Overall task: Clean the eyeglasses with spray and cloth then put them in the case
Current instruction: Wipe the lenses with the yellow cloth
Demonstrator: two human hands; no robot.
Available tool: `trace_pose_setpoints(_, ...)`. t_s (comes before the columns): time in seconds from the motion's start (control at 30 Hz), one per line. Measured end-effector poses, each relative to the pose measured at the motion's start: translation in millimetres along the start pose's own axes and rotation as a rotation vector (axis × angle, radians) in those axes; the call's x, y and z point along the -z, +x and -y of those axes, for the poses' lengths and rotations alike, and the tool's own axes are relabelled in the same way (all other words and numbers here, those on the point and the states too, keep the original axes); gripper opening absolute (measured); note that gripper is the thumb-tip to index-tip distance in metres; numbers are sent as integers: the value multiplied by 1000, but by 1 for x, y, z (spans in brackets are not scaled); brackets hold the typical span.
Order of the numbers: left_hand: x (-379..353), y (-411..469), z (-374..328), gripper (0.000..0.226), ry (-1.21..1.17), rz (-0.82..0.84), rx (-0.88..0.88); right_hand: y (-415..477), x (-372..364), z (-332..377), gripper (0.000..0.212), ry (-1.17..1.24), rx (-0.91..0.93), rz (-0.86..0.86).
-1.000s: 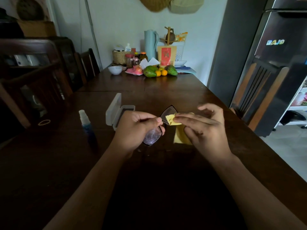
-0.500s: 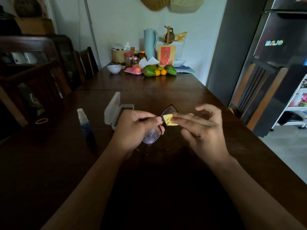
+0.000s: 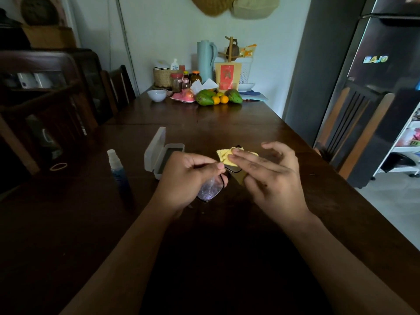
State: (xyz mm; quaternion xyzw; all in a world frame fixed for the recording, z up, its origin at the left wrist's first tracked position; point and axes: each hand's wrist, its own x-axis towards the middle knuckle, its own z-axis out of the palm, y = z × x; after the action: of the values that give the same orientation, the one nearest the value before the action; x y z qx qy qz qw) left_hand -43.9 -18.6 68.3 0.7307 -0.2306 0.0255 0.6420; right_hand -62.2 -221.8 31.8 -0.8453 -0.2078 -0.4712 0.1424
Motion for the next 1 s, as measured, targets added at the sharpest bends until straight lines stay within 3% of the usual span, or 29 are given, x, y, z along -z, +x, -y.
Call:
trace_pose_setpoints(0.1,-2,1,1,12,16,-7,-4,0,2,-4,41,5,-74,-25)
trace_pose_setpoints(0.27,0,4,0,15,-1,-35,51,1,2,3,32,32,-41,-34)
trace_pose_setpoints(0.5,5,5,-4,21,-278,124,249,2,5,-3,31,38,-44,3)
trace_pose_setpoints(0.67,12,7,3,19,-278,222,290,4,5,-3,33,80,-63,42)
trace_pose_setpoints(0.9,8,12,12,17,-498,185,312,8,13,17,25,295,-61,-101)
trace_pose_setpoints(1.0,4,15,13,23,-583,99,344,7,14,29,25,299,41,-26)
